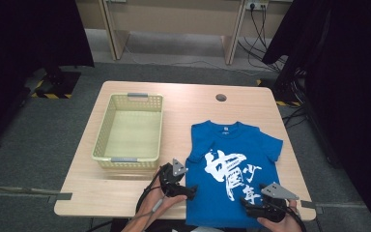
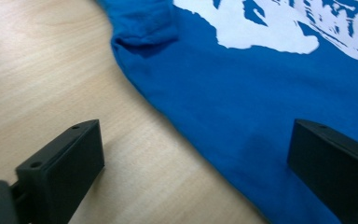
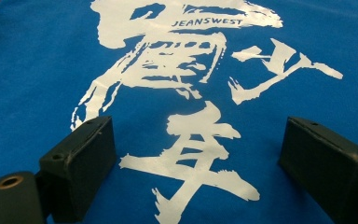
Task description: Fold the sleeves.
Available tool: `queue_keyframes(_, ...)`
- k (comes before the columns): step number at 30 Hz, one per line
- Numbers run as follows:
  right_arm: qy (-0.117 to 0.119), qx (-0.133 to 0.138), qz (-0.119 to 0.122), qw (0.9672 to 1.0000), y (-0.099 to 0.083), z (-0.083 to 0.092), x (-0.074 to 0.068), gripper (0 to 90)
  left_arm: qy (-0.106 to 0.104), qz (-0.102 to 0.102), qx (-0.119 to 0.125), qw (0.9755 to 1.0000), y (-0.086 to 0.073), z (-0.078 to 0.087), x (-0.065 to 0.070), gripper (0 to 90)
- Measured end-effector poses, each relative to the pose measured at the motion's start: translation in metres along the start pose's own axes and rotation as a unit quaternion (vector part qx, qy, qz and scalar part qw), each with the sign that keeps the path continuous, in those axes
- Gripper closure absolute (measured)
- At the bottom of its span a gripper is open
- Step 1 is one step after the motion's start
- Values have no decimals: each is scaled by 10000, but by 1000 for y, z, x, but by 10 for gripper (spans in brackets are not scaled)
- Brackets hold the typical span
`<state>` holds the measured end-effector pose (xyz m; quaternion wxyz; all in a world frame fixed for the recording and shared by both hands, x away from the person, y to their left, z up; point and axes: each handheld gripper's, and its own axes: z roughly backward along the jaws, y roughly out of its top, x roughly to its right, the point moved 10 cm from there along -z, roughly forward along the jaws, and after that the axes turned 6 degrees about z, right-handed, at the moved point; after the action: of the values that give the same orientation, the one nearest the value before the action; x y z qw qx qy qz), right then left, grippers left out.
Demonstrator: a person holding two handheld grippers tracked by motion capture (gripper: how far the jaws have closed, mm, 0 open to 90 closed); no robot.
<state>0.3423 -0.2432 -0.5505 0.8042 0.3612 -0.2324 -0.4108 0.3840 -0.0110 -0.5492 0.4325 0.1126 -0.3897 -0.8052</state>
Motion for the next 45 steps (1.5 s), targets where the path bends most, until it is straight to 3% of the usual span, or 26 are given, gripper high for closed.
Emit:
queue_keyframes(8,-3,0,0,10000,0,0,0,105,93,-268,-82,9996,-8,4,4,22)
queue_keyframes(18,26,-44,-11,10000,1,0,1,104,190,-231,-100,9995,-10,5,3,6)
queue_keyframes(23,-35,38,-104,9999,6,1,7,103,191,-232,-110,9995,-10,5,2,2)
queue_keyframes(27,-157,152,-161,9996,14,1,20,95,195,-235,-114,9995,-10,5,2,0)
queue_keyframes(45,-712,70,-585,9957,33,-8,86,134,196,-235,-115,9995,-10,5,2,0)
